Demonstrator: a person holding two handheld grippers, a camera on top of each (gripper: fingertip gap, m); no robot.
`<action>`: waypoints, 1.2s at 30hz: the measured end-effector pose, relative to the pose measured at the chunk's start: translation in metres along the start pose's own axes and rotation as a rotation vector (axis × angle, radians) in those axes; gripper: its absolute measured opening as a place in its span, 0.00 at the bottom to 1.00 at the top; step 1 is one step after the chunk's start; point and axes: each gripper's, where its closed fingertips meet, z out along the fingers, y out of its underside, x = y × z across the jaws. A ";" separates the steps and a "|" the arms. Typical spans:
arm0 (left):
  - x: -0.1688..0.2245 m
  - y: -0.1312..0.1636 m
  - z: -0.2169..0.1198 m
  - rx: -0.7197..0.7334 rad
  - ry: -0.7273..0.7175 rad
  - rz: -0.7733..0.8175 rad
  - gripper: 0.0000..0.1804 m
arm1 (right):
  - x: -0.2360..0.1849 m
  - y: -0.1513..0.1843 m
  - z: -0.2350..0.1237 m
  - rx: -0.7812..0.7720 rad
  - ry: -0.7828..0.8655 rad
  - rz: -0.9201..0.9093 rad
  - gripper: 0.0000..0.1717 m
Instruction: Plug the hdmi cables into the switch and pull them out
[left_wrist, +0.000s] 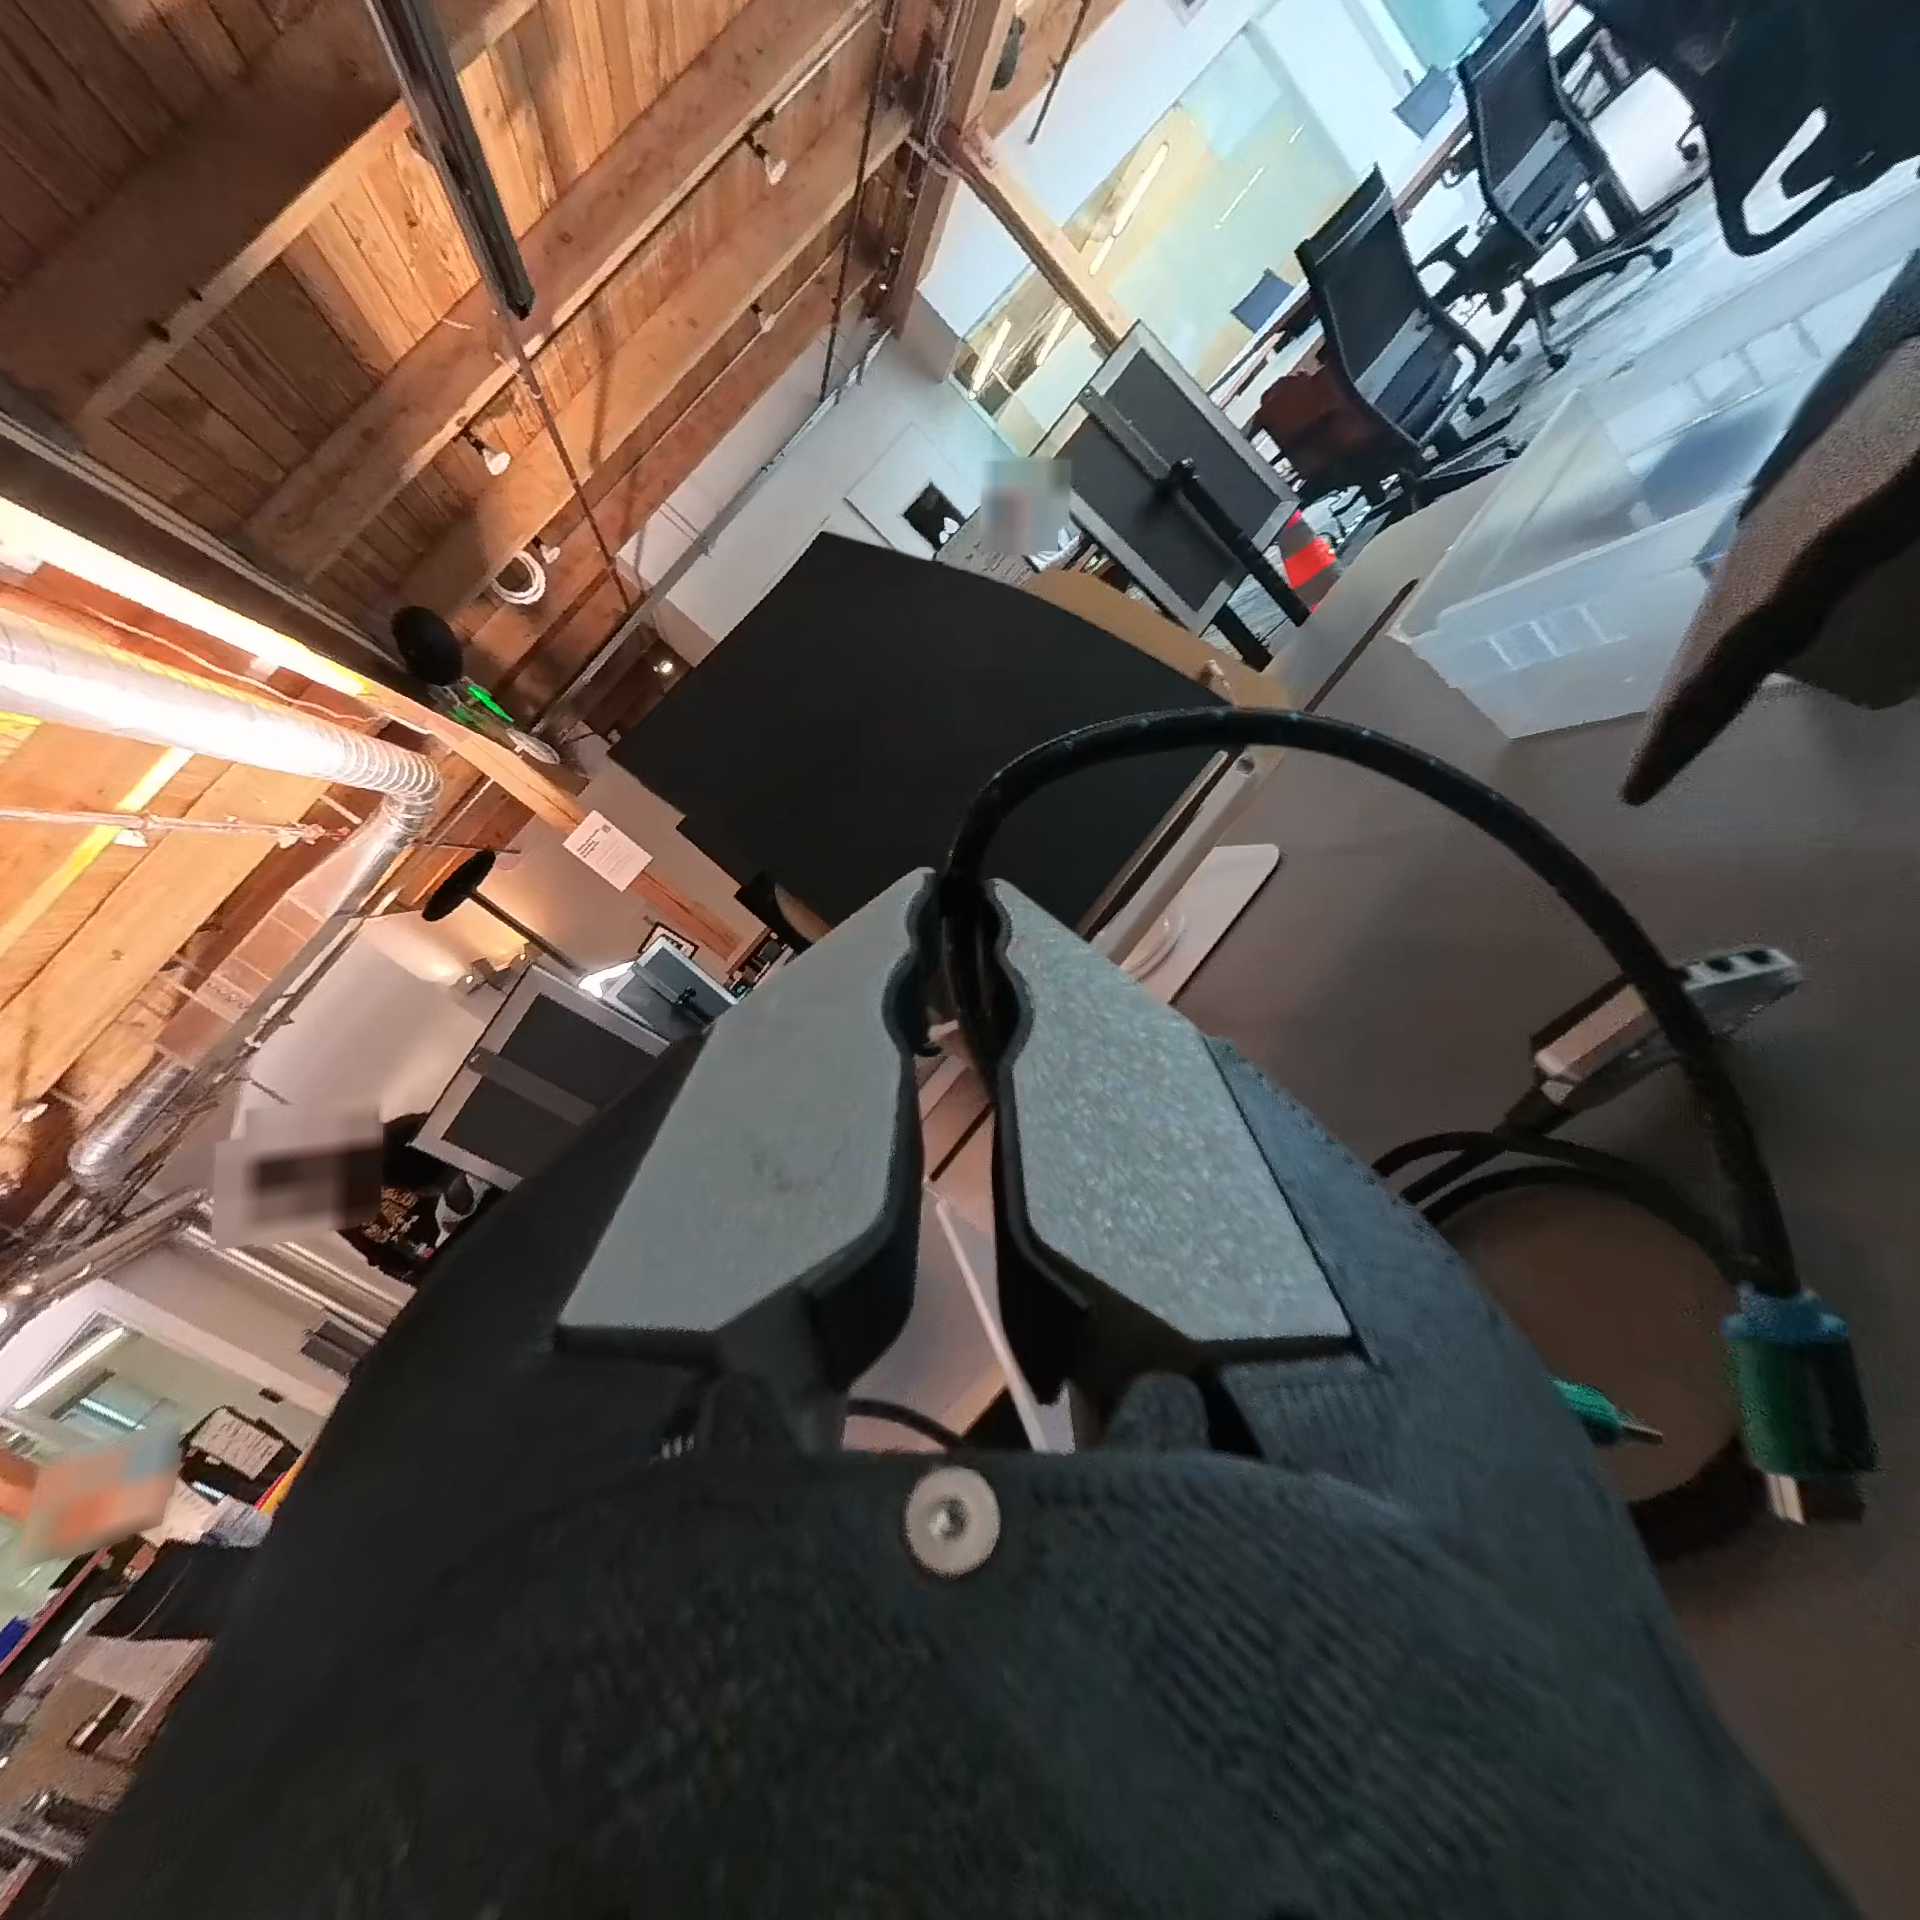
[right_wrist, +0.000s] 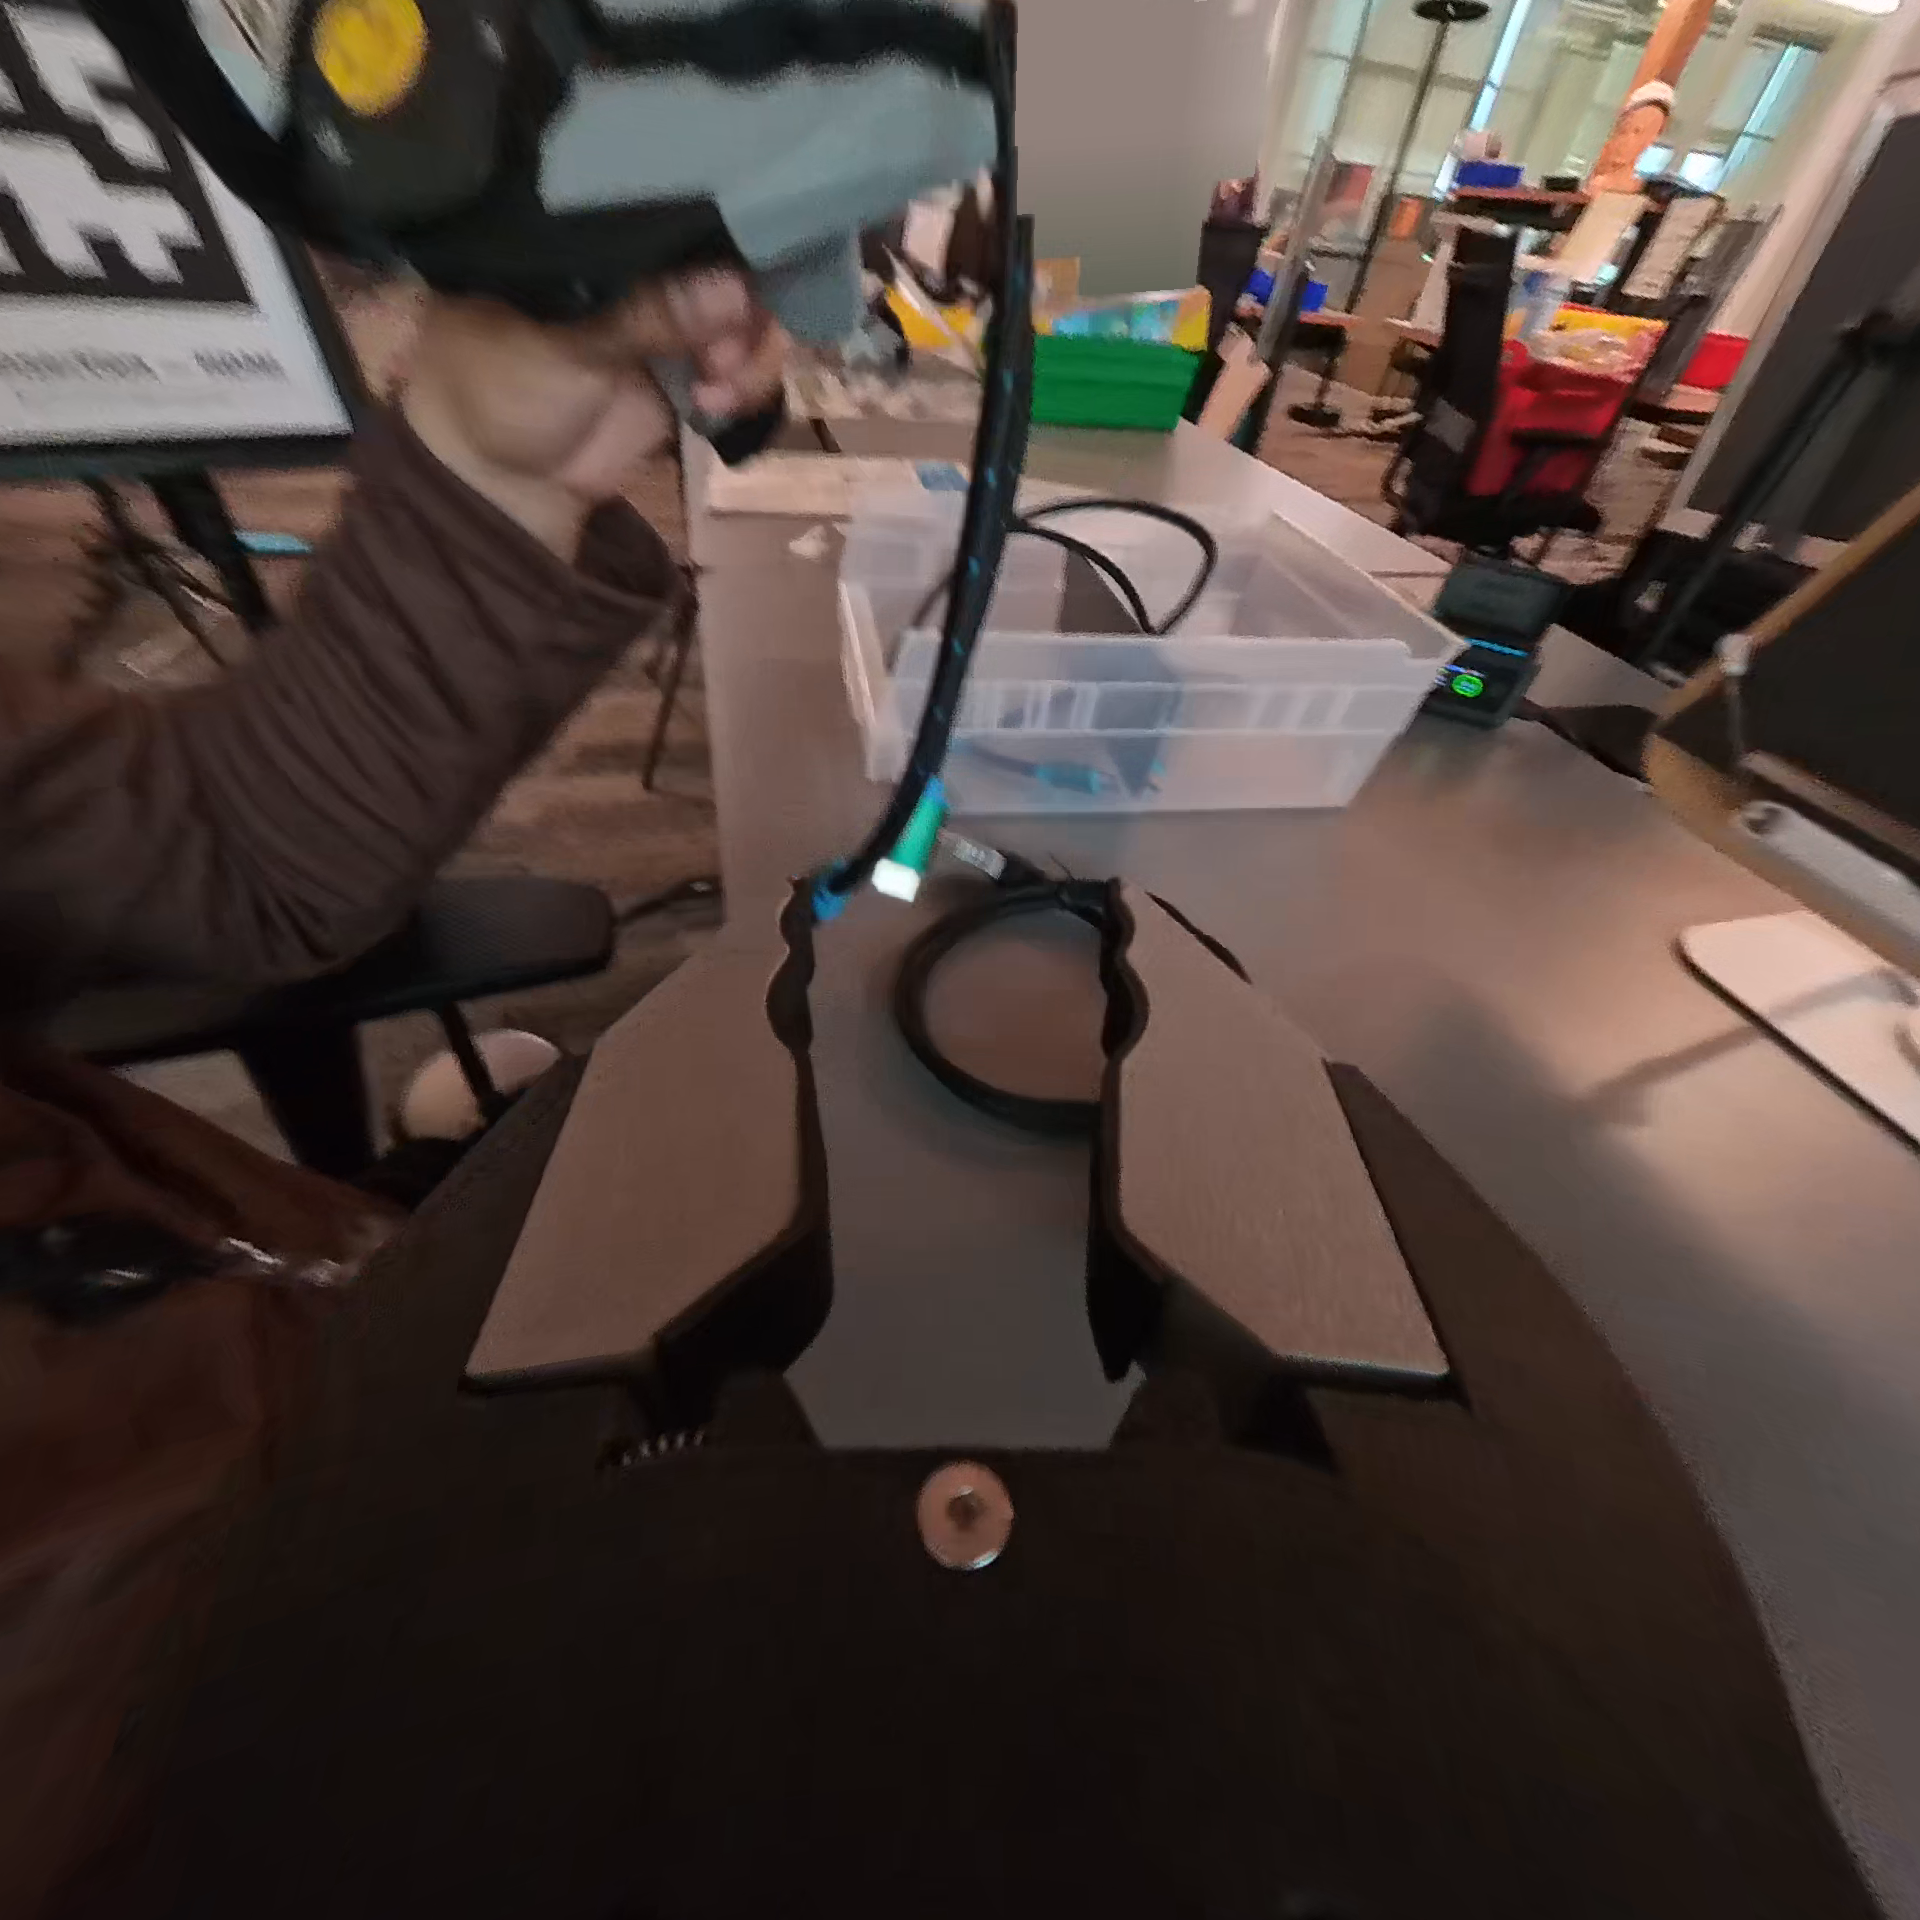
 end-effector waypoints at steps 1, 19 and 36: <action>0.003 -0.002 0.001 0.004 0.007 0.003 0.02 | -0.006 -0.006 -0.001 0.026 -0.034 0.027 0.30; 0.063 -0.029 0.000 0.089 0.244 -0.078 0.03 | -0.008 -0.053 -0.033 0.156 -0.007 0.017 0.01; 0.137 0.029 0.014 -0.182 0.547 -0.124 0.14 | 0.114 0.021 -0.075 -0.264 0.650 -0.184 0.03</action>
